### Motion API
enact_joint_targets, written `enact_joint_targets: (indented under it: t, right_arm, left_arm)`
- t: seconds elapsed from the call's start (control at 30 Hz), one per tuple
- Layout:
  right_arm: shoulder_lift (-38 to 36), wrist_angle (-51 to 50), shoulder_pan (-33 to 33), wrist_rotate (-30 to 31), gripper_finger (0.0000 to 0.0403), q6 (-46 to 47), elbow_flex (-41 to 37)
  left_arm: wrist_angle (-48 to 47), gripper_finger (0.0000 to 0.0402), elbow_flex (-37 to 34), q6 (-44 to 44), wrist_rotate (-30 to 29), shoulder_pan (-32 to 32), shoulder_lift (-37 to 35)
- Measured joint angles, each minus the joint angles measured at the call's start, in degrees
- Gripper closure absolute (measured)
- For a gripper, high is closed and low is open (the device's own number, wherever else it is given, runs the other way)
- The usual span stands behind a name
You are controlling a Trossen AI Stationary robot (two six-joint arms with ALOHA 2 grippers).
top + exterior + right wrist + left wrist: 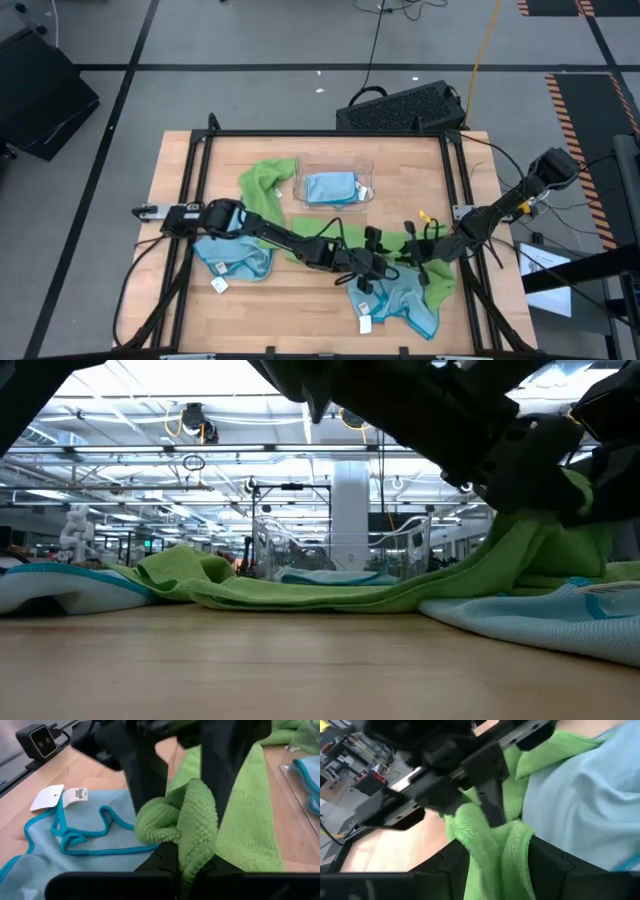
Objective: Fold microfiber towels
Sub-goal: Fold the bottom left green microfiber cloth
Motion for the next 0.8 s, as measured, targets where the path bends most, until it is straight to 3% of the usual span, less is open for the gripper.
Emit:
enact_joint_targets:
  t: [0.23, 0.6, 0.8]
  right_arm:
    - [0.0, 0.2, -1.3, -2.8, 0.0399, 0.2, 0.0]
    - [0.0, -0.1, -1.7, -2.9, 0.0399, 0.2, 0.0]
    - [0.0, -0.7, -1.2, -2.2, 0.0369, -2.0, 0.0]
  left_arm:
    - [3.4, 0.0244, -0.1, 3.4, -0.2, -0.4, 0.5]
    - [4.3, 0.0388, -0.1, 3.0, -0.2, -0.4, 0.8]
    - [4.4, 0.0394, -0.1, -1.4, -2.0, -0.6, 0.8]
